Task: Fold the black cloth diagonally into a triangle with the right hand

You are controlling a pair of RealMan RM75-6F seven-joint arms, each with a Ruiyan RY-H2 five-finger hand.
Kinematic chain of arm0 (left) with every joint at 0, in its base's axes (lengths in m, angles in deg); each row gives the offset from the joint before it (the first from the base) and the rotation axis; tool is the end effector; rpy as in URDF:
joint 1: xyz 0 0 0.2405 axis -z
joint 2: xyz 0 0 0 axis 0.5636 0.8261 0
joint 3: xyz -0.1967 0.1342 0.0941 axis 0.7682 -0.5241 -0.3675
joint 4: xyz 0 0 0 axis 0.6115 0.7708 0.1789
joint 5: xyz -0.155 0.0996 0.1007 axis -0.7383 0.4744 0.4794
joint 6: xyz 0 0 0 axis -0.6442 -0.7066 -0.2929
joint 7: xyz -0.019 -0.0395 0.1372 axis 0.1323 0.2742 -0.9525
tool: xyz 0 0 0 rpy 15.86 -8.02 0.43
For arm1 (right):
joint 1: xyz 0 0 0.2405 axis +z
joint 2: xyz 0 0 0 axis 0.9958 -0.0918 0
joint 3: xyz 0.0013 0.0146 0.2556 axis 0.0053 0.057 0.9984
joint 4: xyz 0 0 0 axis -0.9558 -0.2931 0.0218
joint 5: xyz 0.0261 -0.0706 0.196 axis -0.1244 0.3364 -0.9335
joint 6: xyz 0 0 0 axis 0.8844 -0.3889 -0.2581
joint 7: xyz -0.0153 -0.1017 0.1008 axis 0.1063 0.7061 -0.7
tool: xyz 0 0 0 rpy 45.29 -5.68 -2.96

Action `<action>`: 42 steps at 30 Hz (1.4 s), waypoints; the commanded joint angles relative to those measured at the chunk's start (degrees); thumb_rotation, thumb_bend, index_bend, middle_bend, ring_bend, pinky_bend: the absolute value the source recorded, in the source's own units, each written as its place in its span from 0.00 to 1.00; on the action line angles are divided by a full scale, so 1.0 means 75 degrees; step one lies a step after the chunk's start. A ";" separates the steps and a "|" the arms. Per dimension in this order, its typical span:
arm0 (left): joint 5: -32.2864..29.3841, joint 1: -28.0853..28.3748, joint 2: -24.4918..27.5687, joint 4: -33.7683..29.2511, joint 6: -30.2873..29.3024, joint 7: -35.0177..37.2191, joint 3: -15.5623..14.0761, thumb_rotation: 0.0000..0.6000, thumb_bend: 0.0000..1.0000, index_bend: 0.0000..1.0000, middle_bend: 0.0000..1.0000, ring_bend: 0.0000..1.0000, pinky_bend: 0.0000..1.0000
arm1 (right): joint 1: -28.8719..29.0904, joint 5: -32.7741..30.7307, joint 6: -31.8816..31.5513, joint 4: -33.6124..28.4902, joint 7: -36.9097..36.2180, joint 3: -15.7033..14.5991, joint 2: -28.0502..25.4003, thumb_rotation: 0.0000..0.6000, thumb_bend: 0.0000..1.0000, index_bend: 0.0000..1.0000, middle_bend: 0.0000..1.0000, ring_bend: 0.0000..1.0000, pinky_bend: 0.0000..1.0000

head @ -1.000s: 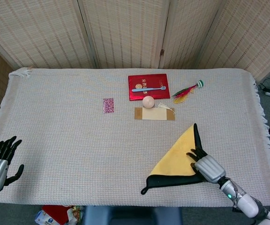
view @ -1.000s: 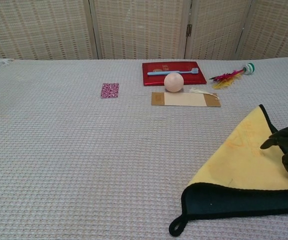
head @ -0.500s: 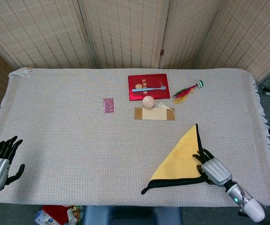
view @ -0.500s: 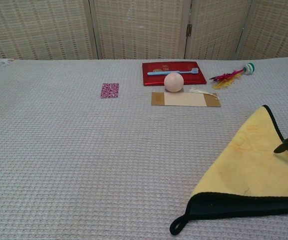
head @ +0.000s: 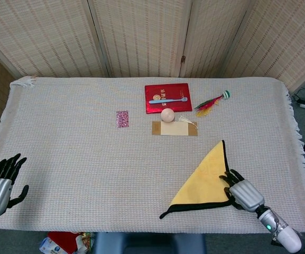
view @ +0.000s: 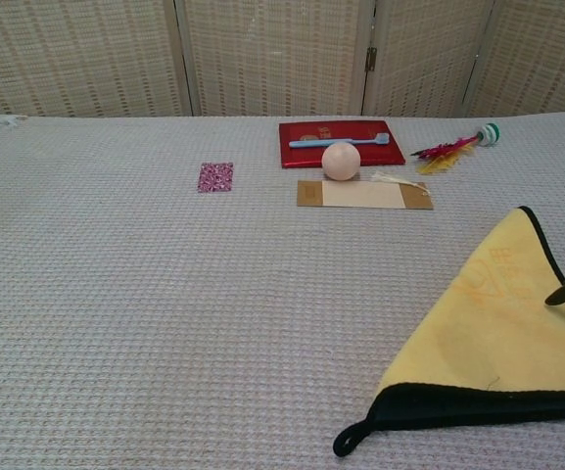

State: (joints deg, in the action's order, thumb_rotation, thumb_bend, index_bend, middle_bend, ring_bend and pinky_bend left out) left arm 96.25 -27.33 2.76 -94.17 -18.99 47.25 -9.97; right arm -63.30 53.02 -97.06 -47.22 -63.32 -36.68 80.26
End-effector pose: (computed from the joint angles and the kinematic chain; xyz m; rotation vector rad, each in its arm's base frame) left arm -0.3186 0.1876 0.1502 -1.4634 -0.9035 -0.9244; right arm -0.3319 -0.2016 0.0434 2.0748 -0.8797 0.6362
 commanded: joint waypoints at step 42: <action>0.0475 -0.0117 -0.0120 -0.0526 -0.0190 -0.1005 -0.0330 1.00 0.50 0.08 0.01 0.00 0.00 | -0.3005 -0.0197 -0.4333 -0.2850 0.1329 0.1053 -0.1604 1.00 0.49 0.00 0.00 0.00 0.00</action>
State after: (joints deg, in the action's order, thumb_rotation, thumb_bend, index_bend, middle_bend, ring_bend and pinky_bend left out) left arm 99.91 -28.16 1.83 -97.98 -20.51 39.82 -12.37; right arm -85.45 51.14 -129.36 -68.21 -53.35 -28.76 68.61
